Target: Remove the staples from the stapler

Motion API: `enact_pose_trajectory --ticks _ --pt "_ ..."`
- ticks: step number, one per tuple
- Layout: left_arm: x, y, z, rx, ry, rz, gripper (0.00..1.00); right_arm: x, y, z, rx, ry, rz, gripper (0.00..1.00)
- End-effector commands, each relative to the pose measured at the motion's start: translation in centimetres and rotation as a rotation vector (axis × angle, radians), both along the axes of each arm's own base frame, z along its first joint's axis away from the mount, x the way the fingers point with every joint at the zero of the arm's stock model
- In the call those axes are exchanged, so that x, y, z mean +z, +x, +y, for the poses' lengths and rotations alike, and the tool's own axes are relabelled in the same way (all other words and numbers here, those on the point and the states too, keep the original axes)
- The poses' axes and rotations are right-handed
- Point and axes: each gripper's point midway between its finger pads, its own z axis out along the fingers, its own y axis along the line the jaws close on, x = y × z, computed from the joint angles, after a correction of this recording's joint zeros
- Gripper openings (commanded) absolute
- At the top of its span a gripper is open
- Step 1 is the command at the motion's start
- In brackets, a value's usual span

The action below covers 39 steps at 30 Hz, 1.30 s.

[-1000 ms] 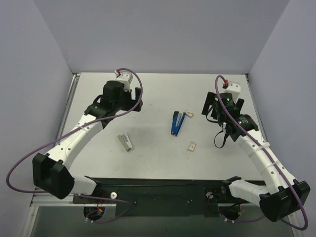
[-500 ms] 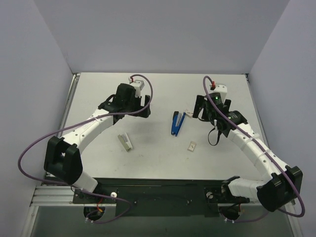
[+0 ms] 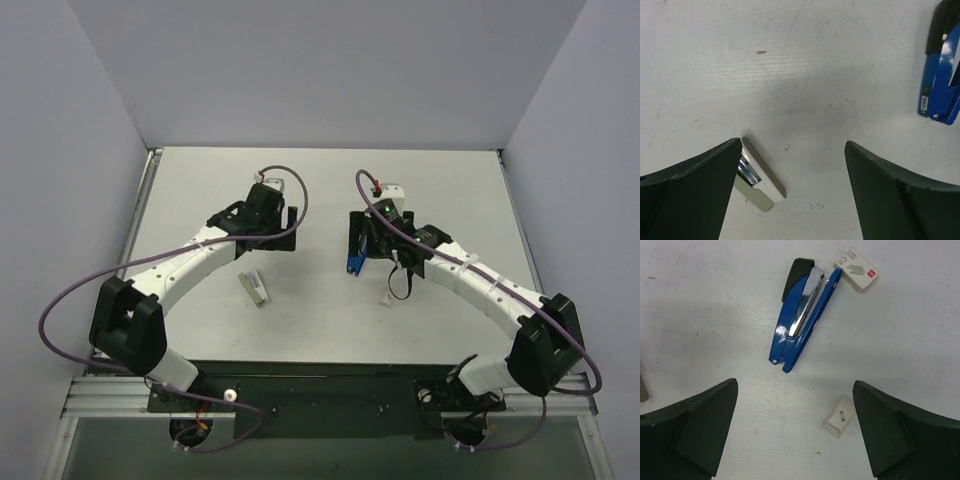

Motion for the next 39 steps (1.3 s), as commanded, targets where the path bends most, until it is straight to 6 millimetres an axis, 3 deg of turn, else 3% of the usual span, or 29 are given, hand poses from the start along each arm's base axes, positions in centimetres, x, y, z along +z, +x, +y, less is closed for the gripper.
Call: enact_pose_trajectory --ticks 1,7,13,15,19,22,27,29,33,35,39 --pt "0.9 -1.7 3.6 0.174 0.006 -0.010 0.95 -0.5 -0.5 3.4 0.093 0.053 0.012 0.92" --pt "-0.2 -2.9 7.3 0.276 -0.166 0.055 0.90 -1.2 -1.2 6.9 0.203 0.084 0.048 0.90" --pt "-2.4 -4.6 10.6 0.366 -0.163 0.106 0.85 -2.3 -2.1 12.1 0.320 0.114 0.079 0.86" --pt "-3.0 -5.1 11.4 0.396 -0.167 0.118 0.78 -2.2 -2.2 14.4 0.356 0.151 0.083 0.84" --pt "-3.7 -5.8 12.5 0.424 -0.179 0.129 0.63 -4.1 -2.5 18.1 0.392 0.250 0.160 0.81" --pt "-3.7 -6.1 13.4 0.467 -0.207 0.135 0.45 -4.4 -2.6 20.4 0.428 0.289 0.168 0.78" --pt "-3.9 -6.7 14.9 0.505 -0.244 0.132 0.36 -5.0 -3.3 24.3 0.501 0.264 0.171 0.77" --pt "-4.1 -6.9 15.8 0.531 -0.239 0.131 0.32 -5.4 -3.2 25.1 0.504 0.246 0.167 0.77" --pt "-4.5 -7.2 15.4 0.522 -0.322 0.175 0.21 -6.5 -3.2 26.6 0.522 0.214 0.172 0.75" --pt "-4.9 -7.2 16.3 0.563 -0.369 0.182 0.17 -7.2 -3.2 27.0 0.518 0.193 0.176 0.74" --pt "-5.2 -7.4 16.3 0.569 -0.423 0.186 0.14 -8.0 -3.0 27.4 0.504 0.163 0.168 0.73"
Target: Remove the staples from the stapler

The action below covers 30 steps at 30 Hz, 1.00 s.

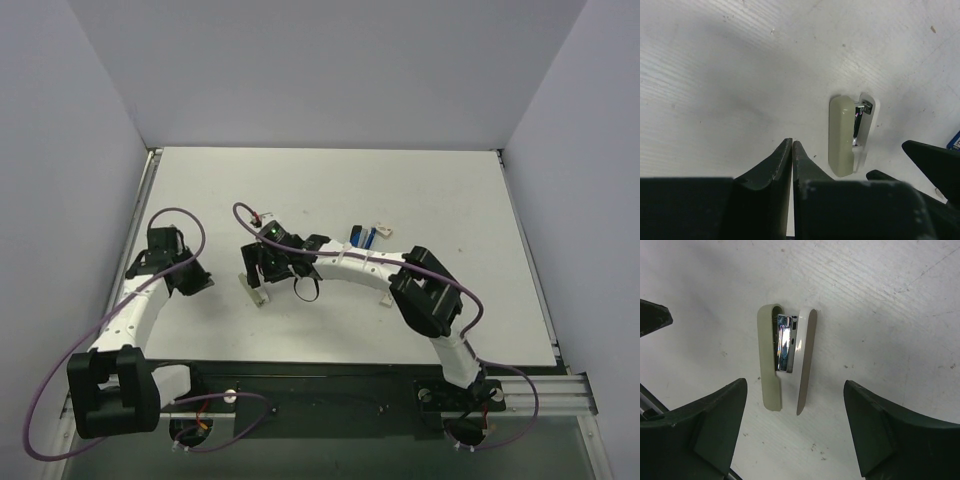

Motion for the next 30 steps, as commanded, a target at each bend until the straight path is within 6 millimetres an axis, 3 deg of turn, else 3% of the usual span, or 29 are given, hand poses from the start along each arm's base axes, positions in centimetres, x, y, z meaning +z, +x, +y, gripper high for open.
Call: enact_pose_trajectory --ticks 1,13,30 --pt "0.9 0.6 -1.0 -0.015 -0.093 -0.061 0.14 0.1 1.0 0.0 -0.035 -0.038 -0.037 0.72" --pt "0.9 0.8 -1.6 -0.035 -0.123 -0.073 0.11 -1.3 2.8 0.5 -0.069 -0.093 -0.071 0.60" --pt "1.2 0.7 -1.5 -0.040 -0.115 -0.083 0.11 -2.9 2.6 1.5 -0.047 -0.109 -0.043 0.47"
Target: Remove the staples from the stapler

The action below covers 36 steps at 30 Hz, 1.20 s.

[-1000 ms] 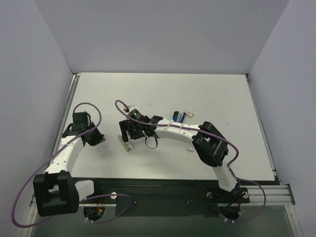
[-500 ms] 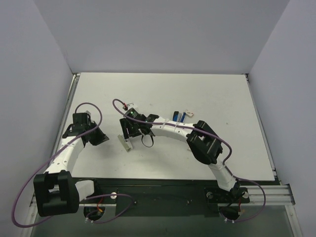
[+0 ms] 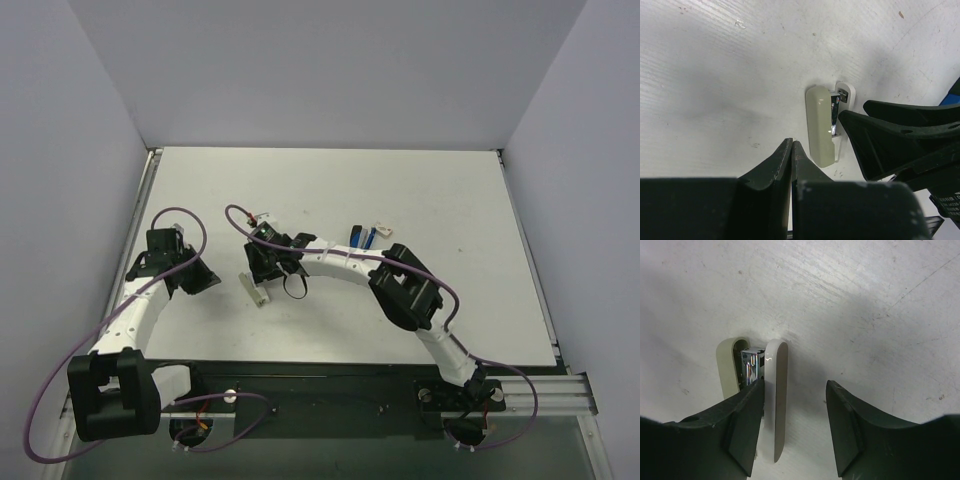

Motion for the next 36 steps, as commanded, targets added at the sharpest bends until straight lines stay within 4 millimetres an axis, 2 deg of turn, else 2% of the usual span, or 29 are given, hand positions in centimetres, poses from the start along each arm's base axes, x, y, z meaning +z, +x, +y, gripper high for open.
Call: enact_pose_trajectory --ticks 1,10,19,27,32,34,36 --pt "1.0 0.8 0.0 -0.006 -0.002 -0.056 0.11 1.0 0.2 0.8 0.009 0.000 -0.018 0.46" --pt "1.1 0.8 0.0 -0.007 -0.003 -0.060 0.11 0.4 0.0 1.0 0.022 -0.012 -0.007 0.34" --pt "1.2 0.9 0.0 -0.006 -0.001 -0.067 0.11 -0.5 -0.5 1.2 0.041 -0.044 0.003 0.31" --pt "1.2 0.9 0.0 -0.007 -0.005 -0.064 0.11 -0.6 -0.6 0.9 0.042 -0.062 -0.002 0.15" --pt "1.2 1.0 -0.1 -0.009 -0.010 -0.069 0.11 -1.0 -0.8 0.5 0.045 -0.078 0.006 0.11" --pt "1.0 0.9 -0.2 -0.009 -0.019 -0.064 0.11 -1.1 -0.9 0.5 0.043 -0.077 0.012 0.02" --pt "1.0 0.9 -0.3 -0.011 -0.024 -0.063 0.12 -1.3 -0.9 0.2 0.036 -0.081 0.017 0.00"
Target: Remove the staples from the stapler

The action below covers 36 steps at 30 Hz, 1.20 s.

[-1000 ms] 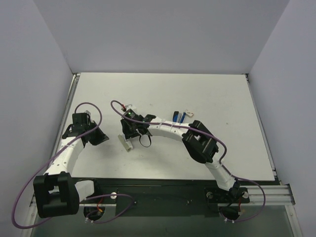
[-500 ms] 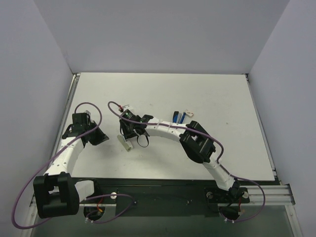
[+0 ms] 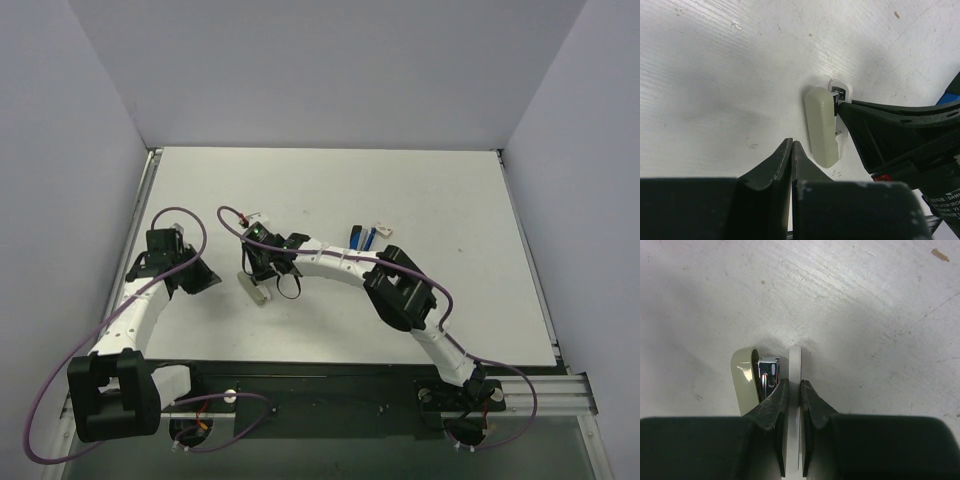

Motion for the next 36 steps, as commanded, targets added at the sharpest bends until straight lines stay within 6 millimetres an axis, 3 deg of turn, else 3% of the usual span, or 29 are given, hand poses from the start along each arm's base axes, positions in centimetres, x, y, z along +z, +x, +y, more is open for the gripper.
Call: enact_pose_trajectory --ticks 1,5,6,7,8,9,12,15,25,31,36 --pt "0.8 0.8 -0.3 -0.009 -0.019 -0.055 0.12 -1.1 -0.7 -1.7 -0.007 -0.077 0.031 0.00" --pt "1.3 1.1 -1.0 -0.042 -0.048 -0.085 0.27 -1.3 -0.5 -3.6 -0.042 -0.081 0.031 0.00" --pt "1.3 1.1 -1.1 -0.050 -0.057 -0.090 0.33 -0.1 -0.2 -3.5 -0.056 -0.043 0.016 0.00" --pt "1.5 1.2 -1.5 -0.066 -0.076 -0.104 0.36 -0.8 -0.3 -4.5 -0.066 -0.053 0.026 0.00" --pt "1.5 1.2 -1.7 -0.076 -0.085 -0.110 0.42 0.6 -0.1 -4.3 -0.071 -0.014 0.009 0.00" --pt "1.7 1.2 -2.1 -0.093 -0.103 -0.123 0.45 0.2 -0.2 -5.1 -0.080 -0.024 0.015 0.00" --pt "2.3 1.2 -3.3 -0.143 -0.152 -0.160 0.60 2.5 -0.1 -6.1 -0.097 0.013 -0.006 0.00" --pt "2.7 1.3 -4.3 -0.185 -0.175 -0.177 0.66 3.3 -0.4 -7.4 -0.118 0.032 -0.011 0.00" --pt "5.5 1.1 -11.3 -0.346 -0.261 -0.262 0.82 8.6 -1.2 -10.2 -0.182 0.100 -0.087 0.00" --pt "6.8 1.8 -13.1 -0.384 -0.299 -0.332 0.89 10.4 -1.2 -12.8 -0.236 0.092 -0.148 0.00" --pt "7.7 2.5 -14.6 -0.389 -0.361 -0.375 0.89 11.9 -1.5 -13.2 -0.251 0.127 -0.157 0.00"
